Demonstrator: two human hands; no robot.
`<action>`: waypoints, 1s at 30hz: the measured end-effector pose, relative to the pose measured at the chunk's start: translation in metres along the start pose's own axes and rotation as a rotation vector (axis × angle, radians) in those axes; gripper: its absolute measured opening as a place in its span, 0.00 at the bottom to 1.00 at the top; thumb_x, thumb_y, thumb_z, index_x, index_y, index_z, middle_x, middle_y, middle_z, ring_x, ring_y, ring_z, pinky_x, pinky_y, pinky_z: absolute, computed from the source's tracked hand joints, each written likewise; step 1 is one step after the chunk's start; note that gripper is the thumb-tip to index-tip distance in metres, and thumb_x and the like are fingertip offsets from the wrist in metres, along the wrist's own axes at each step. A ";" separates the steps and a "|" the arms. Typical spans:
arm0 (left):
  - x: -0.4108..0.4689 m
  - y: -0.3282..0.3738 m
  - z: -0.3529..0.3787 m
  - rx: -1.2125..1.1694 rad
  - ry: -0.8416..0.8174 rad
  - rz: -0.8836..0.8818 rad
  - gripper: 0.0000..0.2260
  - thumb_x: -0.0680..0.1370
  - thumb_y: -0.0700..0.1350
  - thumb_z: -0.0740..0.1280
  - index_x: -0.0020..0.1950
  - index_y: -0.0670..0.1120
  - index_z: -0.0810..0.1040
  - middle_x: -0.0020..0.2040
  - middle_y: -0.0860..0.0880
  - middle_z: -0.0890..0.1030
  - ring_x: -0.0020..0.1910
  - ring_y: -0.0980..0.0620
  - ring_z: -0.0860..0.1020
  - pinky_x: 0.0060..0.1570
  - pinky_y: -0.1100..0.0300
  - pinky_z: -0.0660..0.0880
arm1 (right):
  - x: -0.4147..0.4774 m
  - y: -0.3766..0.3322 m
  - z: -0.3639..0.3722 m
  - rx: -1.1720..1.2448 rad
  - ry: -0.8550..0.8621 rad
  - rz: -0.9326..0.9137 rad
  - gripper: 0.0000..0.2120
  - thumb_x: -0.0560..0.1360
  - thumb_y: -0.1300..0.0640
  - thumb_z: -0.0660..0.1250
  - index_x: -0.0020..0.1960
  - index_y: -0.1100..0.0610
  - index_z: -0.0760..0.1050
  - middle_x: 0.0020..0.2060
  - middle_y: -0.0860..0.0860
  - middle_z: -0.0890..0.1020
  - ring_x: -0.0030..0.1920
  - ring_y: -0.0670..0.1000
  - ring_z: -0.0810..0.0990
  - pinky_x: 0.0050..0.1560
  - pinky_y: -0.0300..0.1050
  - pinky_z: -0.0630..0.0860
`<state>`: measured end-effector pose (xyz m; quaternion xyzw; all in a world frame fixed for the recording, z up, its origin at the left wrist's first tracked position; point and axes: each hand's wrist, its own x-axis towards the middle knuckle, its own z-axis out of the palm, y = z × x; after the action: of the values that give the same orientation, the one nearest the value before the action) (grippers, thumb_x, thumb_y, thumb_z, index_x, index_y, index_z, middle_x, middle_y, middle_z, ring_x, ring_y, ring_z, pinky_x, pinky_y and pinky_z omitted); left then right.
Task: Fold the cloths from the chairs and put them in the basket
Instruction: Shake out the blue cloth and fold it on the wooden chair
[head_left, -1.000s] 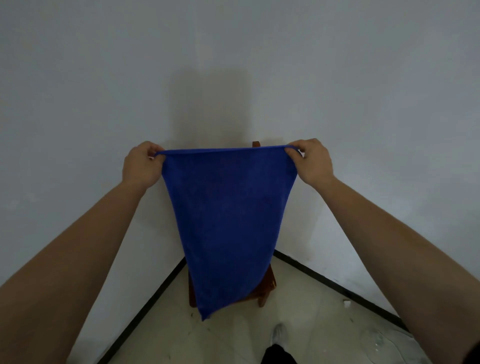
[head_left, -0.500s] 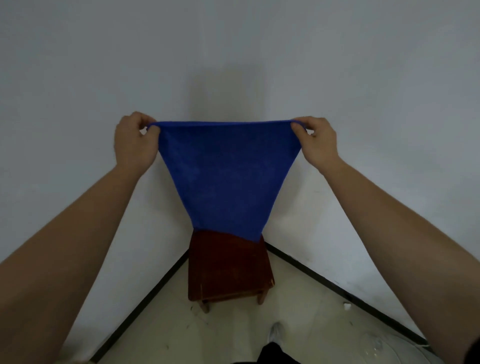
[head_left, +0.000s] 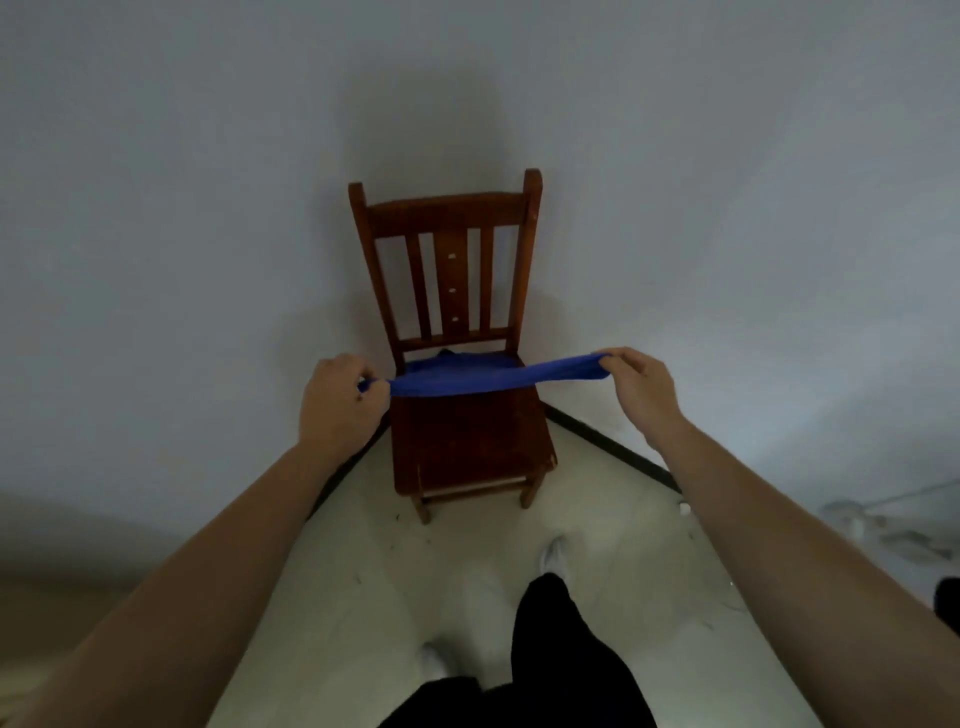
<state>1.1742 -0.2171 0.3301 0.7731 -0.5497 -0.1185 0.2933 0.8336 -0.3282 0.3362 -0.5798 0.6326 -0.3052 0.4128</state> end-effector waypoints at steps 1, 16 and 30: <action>-0.013 -0.012 0.013 0.004 -0.072 -0.034 0.04 0.74 0.44 0.65 0.39 0.46 0.76 0.40 0.46 0.77 0.39 0.46 0.75 0.36 0.57 0.69 | -0.007 0.018 0.007 -0.048 -0.030 0.029 0.11 0.80 0.55 0.62 0.56 0.51 0.82 0.51 0.50 0.83 0.55 0.53 0.79 0.58 0.47 0.72; -0.139 -0.086 0.124 0.243 -0.690 -0.268 0.08 0.74 0.51 0.61 0.37 0.51 0.71 0.39 0.46 0.77 0.36 0.46 0.76 0.36 0.57 0.73 | -0.074 0.184 0.049 -0.703 -0.504 0.026 0.14 0.81 0.54 0.60 0.63 0.51 0.79 0.59 0.53 0.78 0.57 0.54 0.77 0.58 0.50 0.76; -0.054 -0.066 0.147 0.275 -0.493 -0.525 0.07 0.78 0.48 0.61 0.47 0.46 0.75 0.44 0.43 0.79 0.46 0.42 0.78 0.44 0.51 0.76 | 0.046 0.174 0.056 -0.659 -0.591 -0.074 0.15 0.83 0.55 0.56 0.65 0.53 0.76 0.57 0.54 0.76 0.53 0.53 0.77 0.55 0.49 0.76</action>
<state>1.1314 -0.2004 0.1665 0.8681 -0.3977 -0.2971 0.0054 0.7995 -0.3442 0.1510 -0.7650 0.5298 0.0769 0.3580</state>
